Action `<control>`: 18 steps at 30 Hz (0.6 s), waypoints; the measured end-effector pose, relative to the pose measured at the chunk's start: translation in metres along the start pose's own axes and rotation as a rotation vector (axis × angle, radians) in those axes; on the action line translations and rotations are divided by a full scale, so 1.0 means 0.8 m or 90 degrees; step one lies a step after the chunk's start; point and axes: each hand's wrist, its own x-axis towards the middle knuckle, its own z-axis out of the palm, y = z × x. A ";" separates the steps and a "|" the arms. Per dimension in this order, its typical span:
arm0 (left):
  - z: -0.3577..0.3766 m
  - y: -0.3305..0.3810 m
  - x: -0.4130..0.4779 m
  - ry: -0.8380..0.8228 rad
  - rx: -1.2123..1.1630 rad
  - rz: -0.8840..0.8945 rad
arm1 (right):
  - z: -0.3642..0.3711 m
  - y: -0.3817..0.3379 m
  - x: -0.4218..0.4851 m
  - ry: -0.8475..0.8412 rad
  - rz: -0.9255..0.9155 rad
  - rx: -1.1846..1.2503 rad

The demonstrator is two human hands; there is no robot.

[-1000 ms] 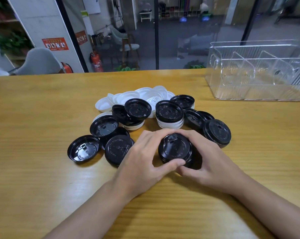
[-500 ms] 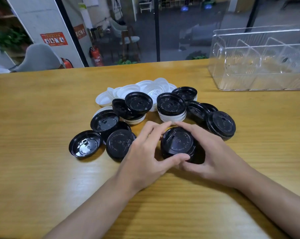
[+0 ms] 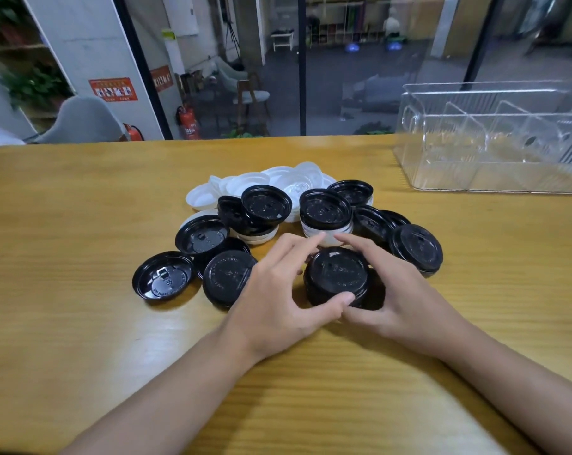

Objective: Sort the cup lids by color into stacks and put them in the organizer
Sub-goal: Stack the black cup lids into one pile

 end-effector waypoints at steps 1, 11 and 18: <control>0.001 0.000 0.001 0.001 0.001 -0.005 | 0.000 0.000 0.000 0.000 -0.003 -0.006; 0.002 0.004 -0.001 -0.005 -0.032 -0.047 | 0.001 0.000 0.000 0.001 -0.009 -0.018; 0.002 0.004 -0.002 -0.003 -0.048 -0.060 | 0.000 0.001 0.000 0.001 -0.010 -0.018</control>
